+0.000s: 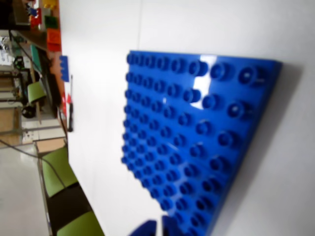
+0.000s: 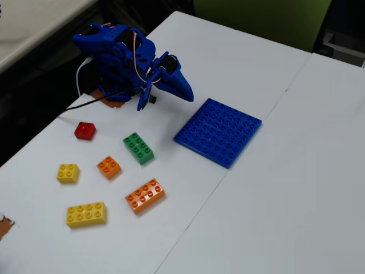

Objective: Pick up the 2x2 orange block and go up the 8x8 blue block.

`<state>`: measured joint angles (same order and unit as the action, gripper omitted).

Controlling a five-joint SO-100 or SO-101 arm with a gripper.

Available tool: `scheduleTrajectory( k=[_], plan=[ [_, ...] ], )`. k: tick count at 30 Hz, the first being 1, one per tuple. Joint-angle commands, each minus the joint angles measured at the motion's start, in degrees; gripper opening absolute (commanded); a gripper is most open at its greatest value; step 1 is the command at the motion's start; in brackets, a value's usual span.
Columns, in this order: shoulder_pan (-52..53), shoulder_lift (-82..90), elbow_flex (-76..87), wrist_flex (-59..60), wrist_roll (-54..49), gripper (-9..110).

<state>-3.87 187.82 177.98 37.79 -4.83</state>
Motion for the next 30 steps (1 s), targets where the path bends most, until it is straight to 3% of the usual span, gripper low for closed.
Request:
scheduleTrajectory(
  k=[1, 30],
  plan=[
    [-0.4, 2.5, 2.5, 0.0, -0.4, 0],
    [-2.1, 2.5, 2.5, -0.4, -1.9, 0]
  ],
)
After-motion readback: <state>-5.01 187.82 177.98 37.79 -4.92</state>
